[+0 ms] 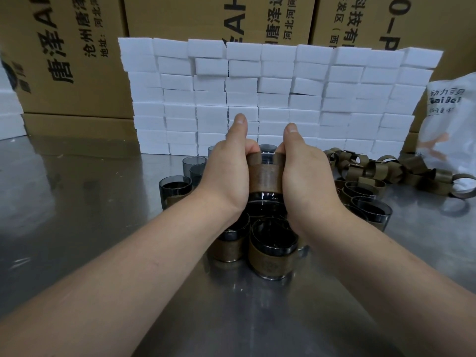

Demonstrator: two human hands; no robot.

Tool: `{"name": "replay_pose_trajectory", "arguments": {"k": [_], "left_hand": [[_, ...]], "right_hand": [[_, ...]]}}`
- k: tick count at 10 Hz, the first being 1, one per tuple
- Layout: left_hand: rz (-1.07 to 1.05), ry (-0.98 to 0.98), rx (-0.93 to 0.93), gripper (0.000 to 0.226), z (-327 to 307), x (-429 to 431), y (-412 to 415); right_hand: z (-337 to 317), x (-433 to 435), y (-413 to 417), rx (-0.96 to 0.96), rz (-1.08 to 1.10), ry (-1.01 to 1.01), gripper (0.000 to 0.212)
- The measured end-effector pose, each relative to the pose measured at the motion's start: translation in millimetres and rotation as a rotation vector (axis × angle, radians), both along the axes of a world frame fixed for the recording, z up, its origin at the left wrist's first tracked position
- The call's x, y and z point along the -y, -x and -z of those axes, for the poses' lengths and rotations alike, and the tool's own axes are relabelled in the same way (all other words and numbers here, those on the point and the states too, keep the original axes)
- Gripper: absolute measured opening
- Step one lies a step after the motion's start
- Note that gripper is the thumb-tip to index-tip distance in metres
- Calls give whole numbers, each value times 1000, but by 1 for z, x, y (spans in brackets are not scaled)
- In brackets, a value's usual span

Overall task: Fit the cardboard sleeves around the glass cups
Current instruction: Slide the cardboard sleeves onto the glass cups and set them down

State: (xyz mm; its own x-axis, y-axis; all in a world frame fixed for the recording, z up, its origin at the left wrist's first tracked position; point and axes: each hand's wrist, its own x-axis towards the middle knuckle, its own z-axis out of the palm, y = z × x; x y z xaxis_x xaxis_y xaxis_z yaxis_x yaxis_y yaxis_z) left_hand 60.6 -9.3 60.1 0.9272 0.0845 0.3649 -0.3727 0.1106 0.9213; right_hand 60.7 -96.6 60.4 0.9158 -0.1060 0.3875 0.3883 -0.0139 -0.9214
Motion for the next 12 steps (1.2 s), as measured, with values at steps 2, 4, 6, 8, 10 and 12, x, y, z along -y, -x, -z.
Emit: {"name": "replay_pose_trajectory", "arguments": {"k": [2,4,6,8,10,12], "left_hand": [[-3,-7,16,70,-1,0,1],[35,20,18,70,0,0,0],[25,19,13,68,1,0,0],[38,17,14,68,1,-1,0],[58,20,14,68,2,-1,-1],[74,25,19,69,0,-1,1]], "right_hand": [[-1,0,0,9,11,16,52],[-1,0,1,7,13,12,52],[-2,0,2,-8,10,4,50],[-2,0,2,7,1,17,46],[-1,0,1,0,-13,-5,50],[-1,1,1,-8,-5,-3,51]]}}
